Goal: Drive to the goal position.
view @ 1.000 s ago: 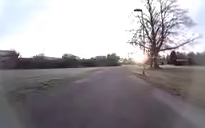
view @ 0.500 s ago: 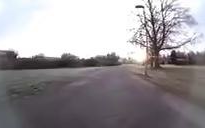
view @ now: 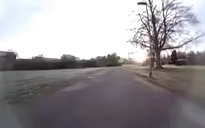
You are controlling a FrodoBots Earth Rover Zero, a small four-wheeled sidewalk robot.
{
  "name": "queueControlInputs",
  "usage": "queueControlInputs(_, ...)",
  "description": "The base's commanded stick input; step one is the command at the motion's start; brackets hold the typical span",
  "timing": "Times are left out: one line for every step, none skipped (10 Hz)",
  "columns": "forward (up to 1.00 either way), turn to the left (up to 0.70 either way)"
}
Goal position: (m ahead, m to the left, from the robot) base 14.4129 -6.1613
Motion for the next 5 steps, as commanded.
queueControlInputs(1.0, 0.0)
queueControlInputs(1.0, 0.0)
queueControlInputs(1.0, 0.0)
queueControlInputs(1.0, 0.0)
queueControlInputs(1.0, 0.0)
